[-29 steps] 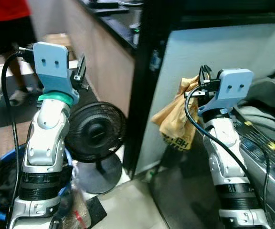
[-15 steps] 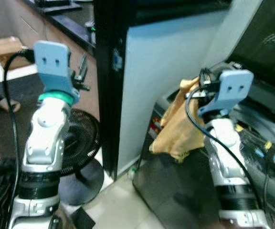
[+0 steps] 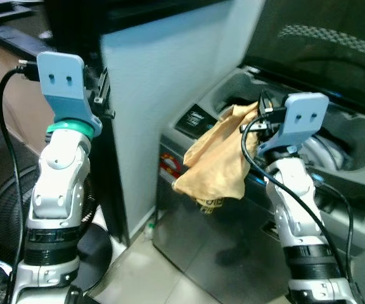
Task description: Clothes washing
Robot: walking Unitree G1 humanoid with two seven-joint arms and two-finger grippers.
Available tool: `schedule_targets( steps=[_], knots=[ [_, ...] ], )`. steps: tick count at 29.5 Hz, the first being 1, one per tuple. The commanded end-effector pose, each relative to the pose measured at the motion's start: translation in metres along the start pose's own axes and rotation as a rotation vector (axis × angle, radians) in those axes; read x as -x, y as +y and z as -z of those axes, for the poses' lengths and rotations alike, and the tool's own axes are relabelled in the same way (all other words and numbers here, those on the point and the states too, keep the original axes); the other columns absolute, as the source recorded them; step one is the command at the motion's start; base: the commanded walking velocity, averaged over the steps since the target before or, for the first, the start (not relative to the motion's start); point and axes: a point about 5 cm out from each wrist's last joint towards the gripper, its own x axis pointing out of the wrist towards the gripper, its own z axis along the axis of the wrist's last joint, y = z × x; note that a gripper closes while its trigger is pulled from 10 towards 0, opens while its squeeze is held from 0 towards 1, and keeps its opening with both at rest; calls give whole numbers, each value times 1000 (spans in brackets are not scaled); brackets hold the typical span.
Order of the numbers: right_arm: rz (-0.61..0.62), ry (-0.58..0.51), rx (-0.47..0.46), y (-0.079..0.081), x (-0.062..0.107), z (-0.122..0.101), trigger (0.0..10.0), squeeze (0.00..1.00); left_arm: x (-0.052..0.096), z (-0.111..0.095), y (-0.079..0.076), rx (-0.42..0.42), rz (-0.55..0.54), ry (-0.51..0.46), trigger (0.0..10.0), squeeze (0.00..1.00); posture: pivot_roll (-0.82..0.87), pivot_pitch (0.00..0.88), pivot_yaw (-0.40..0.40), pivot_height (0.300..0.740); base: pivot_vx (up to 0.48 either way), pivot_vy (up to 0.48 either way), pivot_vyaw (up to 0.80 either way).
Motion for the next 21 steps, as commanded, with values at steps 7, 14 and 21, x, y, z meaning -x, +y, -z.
schedule_targets(
  steps=[7, 14, 21],
  knots=[
    [15, 2, -12, -3, 1, 0, 10000, 0, 1, -1, 1, 2, -18, -1, 10000, 0, 111, 0, -12, 740, 0, 0, -800],
    [18, 2, -17, -3, 2, 0, 10000, 0, 1, -2, 3, 1, -28, -5, 10000, 0, 111, 0, -13, 740, 0, 0, -800],
    [30, 2, -47, -4, 1, 0, 10000, 0, 1, -3, 3, -3, -35, -14, 10000, 0, 111, 0, -13, 740, 108, 0, -800]
  ],
)
